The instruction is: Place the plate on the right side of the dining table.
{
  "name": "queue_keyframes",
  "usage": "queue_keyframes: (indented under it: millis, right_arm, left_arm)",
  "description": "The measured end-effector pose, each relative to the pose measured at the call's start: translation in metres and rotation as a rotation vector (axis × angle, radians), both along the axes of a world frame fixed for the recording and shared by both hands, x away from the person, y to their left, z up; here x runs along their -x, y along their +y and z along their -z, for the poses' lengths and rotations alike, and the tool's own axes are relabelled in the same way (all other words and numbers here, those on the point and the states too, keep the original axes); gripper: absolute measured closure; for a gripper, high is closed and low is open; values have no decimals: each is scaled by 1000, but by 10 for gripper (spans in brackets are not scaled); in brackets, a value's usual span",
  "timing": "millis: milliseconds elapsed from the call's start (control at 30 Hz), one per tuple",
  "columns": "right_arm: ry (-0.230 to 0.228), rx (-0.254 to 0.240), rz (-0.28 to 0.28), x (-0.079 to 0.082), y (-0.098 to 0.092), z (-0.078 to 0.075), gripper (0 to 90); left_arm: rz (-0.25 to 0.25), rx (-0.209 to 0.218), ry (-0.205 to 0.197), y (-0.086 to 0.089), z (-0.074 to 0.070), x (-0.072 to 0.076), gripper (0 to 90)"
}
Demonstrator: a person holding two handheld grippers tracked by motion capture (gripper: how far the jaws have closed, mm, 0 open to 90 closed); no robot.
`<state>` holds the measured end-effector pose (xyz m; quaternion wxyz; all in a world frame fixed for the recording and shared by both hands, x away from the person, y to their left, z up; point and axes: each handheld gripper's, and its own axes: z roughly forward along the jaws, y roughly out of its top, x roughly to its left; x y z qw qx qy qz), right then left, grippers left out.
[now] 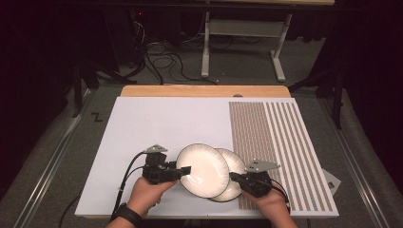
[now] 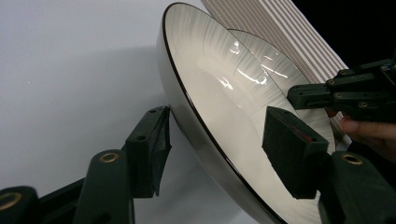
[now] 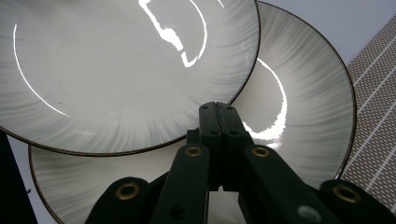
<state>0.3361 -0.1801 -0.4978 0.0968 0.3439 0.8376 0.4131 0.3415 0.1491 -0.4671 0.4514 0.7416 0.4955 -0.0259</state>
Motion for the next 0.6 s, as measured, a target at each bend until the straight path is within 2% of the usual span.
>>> queue_keyframes:
  millis: [233,500,600]
  right_arm:
    - [2,0,1,0,0,0,900]
    - [3,3,6,0,0,0,900]
    - [4,3,6,0,0,0,900]
  left_arm:
    - [12,-31,27,-3,3,-1,483]
    - [-11,0,92,-2,3,-5,586]
    - [-11,2,97,-1,3,-5,618]
